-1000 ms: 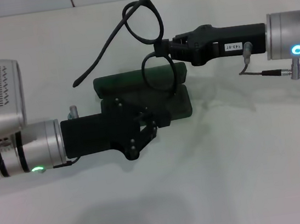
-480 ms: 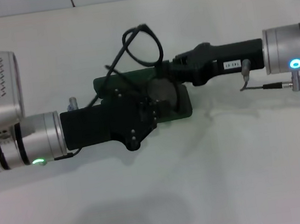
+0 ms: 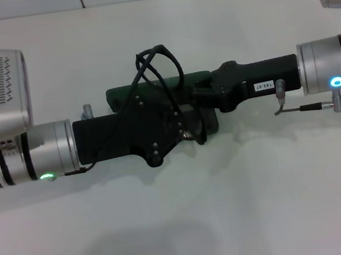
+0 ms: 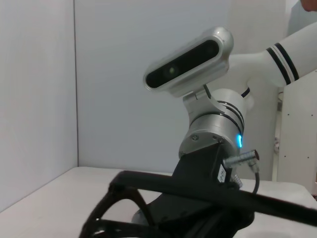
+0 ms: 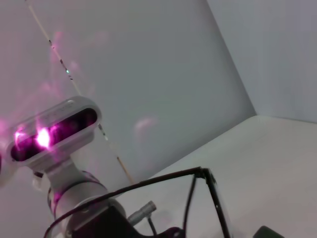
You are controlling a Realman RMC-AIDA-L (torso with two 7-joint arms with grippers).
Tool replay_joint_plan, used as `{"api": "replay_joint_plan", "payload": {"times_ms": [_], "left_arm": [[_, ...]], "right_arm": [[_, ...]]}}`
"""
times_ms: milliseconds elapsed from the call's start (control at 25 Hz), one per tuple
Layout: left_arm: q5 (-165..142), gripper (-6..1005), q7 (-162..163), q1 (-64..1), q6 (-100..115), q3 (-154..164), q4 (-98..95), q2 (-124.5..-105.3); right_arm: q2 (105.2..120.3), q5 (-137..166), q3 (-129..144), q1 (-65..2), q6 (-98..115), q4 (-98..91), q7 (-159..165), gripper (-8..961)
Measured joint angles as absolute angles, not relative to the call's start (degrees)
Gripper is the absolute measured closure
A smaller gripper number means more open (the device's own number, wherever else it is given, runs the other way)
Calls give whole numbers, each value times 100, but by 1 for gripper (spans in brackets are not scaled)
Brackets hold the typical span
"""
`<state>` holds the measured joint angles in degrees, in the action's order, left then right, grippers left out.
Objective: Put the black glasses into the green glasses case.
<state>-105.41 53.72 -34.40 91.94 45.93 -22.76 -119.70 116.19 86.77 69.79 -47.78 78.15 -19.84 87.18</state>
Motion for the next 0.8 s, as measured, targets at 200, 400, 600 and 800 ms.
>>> {"api": "replay_joint_plan", "payload": {"times_ms": [200, 400, 600, 800], "left_arm": [[-10540, 998, 5393, -3445, 9193, 4590, -2276, -11970], [-10548, 998, 5401, -3445, 9220, 4603, -2276, -11965], [-10556, 998, 5407, -3429, 9322, 4639, -2284, -11956], [-10559, 998, 5419, -3401, 9468, 4641, -2295, -11945]], "right_arm": [[11619, 8687, 6983, -4758, 7897, -1989, 8677, 897], [11619, 8676, 6951, -4717, 7880, -1995, 8612, 898], [11580, 8452, 6885, -4522, 7713, -2124, 8587, 898], [11493, 8386, 6494, -4114, 7700, -2522, 8581, 897]]}}
